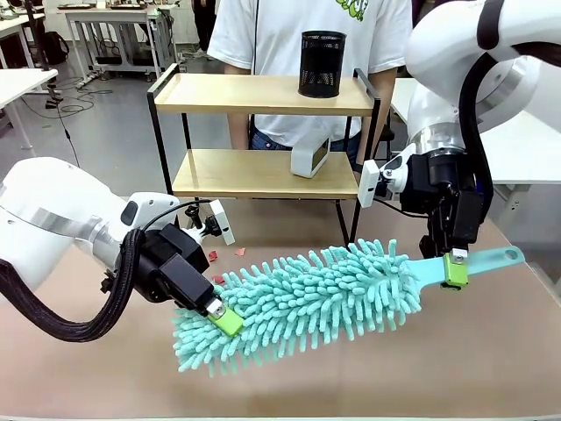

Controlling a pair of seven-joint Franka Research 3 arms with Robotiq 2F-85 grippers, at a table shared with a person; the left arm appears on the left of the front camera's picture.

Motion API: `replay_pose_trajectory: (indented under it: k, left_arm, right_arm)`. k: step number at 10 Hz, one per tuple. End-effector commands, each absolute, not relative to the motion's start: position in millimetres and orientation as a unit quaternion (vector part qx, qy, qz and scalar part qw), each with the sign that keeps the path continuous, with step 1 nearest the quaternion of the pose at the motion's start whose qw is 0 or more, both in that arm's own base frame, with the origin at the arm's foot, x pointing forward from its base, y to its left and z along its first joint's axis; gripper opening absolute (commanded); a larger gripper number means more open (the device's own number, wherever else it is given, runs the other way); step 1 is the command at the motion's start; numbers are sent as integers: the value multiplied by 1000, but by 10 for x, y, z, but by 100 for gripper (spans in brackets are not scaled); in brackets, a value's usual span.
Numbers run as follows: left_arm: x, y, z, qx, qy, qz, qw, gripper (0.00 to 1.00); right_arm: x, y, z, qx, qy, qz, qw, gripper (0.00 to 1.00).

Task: Clean the shelf.
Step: Hand the Duster back to the human.

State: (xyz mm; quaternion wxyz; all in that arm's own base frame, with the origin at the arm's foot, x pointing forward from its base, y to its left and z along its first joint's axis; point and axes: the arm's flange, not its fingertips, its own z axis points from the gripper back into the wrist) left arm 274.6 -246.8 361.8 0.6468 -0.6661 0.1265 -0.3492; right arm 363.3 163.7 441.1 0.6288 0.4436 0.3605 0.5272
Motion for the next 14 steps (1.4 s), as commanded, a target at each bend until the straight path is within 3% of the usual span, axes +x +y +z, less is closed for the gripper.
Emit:
replay_pose_trajectory:
  k: [1,6,7,8,9,11,12,13,14]
  left_arm:
    - [2722,-2484,3622,-658,129,-355,651,0]
    - [2748,-2445,3625,-656,123,-351,656,0]
    - [2751,-2434,3626,-657,123,-350,656,0]
    - [2755,-2424,3631,-657,122,-350,656,0]
    - [2752,-2416,3637,-657,121,-353,655,0]
    - [2743,-2356,3689,-656,112,-362,653,0]
    - [2706,-2233,3787,-661,107,-372,643,0]
    - [2636,-2039,3923,-663,99,-379,638,0]
    - [2549,-1767,4093,-665,83,-385,634,0]
  right_arm:
    - [3705,1604,4578,459,357,515,630,12]
    - [3730,1634,4579,453,358,507,640,12]
    - [3722,1625,4580,457,353,510,638,66]
    - [3707,1606,4581,460,351,511,635,68]
    - [3694,1587,4586,461,351,510,636,100]
    - [3661,1518,4610,464,343,501,645,100]
    - [3618,1377,4634,474,326,491,655,92]
    - [3549,1161,4656,489,299,474,668,100]
    - [3447,860,4672,521,244,441,688,100]
